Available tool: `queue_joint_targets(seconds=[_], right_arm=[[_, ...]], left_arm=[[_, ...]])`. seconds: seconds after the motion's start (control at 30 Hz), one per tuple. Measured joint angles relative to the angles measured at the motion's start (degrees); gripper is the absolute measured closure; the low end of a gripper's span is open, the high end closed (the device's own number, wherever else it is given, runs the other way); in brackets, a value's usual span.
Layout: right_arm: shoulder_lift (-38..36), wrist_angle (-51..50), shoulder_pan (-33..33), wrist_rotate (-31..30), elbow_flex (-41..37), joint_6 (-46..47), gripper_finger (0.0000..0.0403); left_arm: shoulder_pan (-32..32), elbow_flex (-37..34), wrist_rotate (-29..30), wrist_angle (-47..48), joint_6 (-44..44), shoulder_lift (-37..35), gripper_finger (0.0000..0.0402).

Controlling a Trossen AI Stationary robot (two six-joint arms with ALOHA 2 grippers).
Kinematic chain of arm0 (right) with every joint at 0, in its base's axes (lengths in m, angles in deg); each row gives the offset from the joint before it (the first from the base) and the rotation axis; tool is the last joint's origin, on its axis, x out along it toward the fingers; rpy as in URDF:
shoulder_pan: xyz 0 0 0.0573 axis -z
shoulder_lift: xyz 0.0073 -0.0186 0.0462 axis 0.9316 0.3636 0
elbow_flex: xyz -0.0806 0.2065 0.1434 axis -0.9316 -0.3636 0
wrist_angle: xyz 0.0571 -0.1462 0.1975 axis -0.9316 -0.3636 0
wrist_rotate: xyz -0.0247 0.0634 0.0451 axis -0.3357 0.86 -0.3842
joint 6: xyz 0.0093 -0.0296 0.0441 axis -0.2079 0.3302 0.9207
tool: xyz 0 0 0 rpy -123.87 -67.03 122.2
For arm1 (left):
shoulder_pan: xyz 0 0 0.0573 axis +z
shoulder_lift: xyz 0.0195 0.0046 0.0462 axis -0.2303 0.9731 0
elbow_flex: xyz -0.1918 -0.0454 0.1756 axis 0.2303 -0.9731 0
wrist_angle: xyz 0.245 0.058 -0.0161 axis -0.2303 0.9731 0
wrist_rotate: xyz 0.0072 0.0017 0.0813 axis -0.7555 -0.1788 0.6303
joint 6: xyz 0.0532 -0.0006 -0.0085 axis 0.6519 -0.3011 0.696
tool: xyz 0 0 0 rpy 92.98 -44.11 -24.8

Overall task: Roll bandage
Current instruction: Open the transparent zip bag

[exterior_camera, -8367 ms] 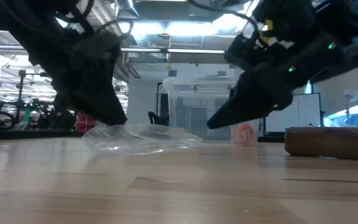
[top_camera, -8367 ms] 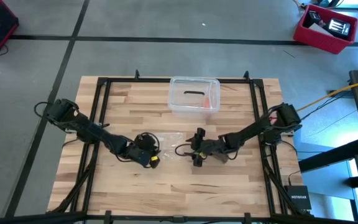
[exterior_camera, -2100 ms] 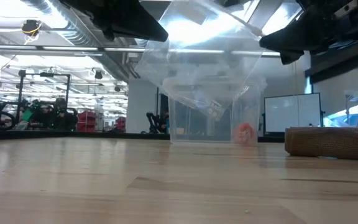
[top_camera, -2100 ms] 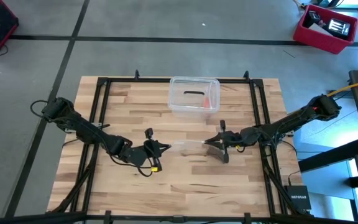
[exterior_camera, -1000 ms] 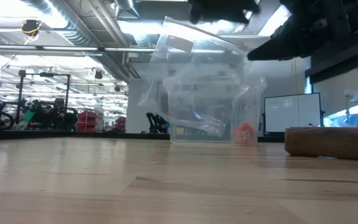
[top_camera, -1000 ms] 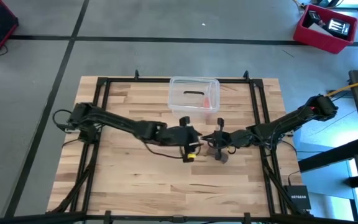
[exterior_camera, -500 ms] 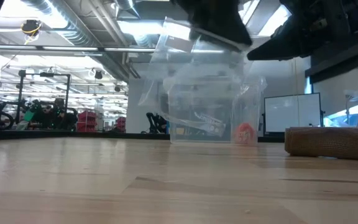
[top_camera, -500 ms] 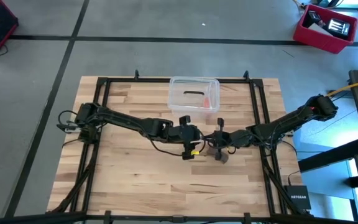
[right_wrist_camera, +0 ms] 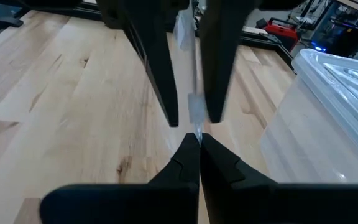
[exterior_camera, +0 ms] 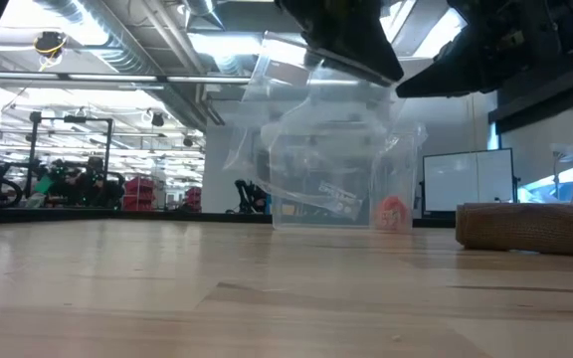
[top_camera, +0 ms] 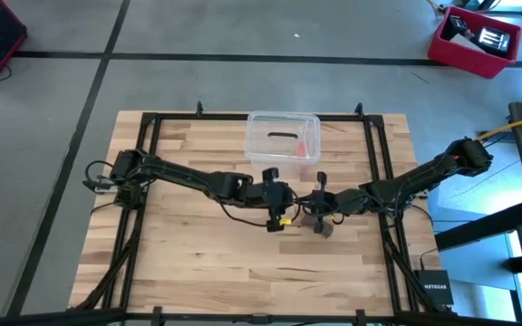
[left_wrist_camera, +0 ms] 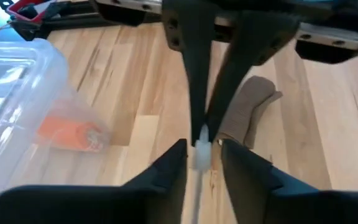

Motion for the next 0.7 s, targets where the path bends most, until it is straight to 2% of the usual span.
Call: queue_joint_targets(seconds=[0.17,0.27,0.37,0.57,0.7], right_arm=[[0.00,-0.08,-0.02,0.03,-0.01,-0.02,0.0398],[0.00,-0.11,-0.02,-0.03,-0.04,-0.02,0.0398],[0.00,-0.14,-0.02,-0.07,-0.04,-0.04,0.0398],[-0.02,-0.65,0.00,-0.05,-0.04,-0.24,0.0398],[-0.01,-2.02,-0.07,-1.05,-0.04,-0.26,0.0398]], left_arm=[[0.00,-0.01,0.03,-0.01,0.33,0.00,0.0370],[0.00,-0.01,0.12,0.13,1.22,0.00,0.0390],[-0.03,-0.01,1.35,0.17,1.19,0.00,0.0392],[-0.72,0.00,2.71,1.52,1.23,-0.13,0.0368],[-1.69,-0.01,4.62,4.24,0.38,-0.17,0.0373]])
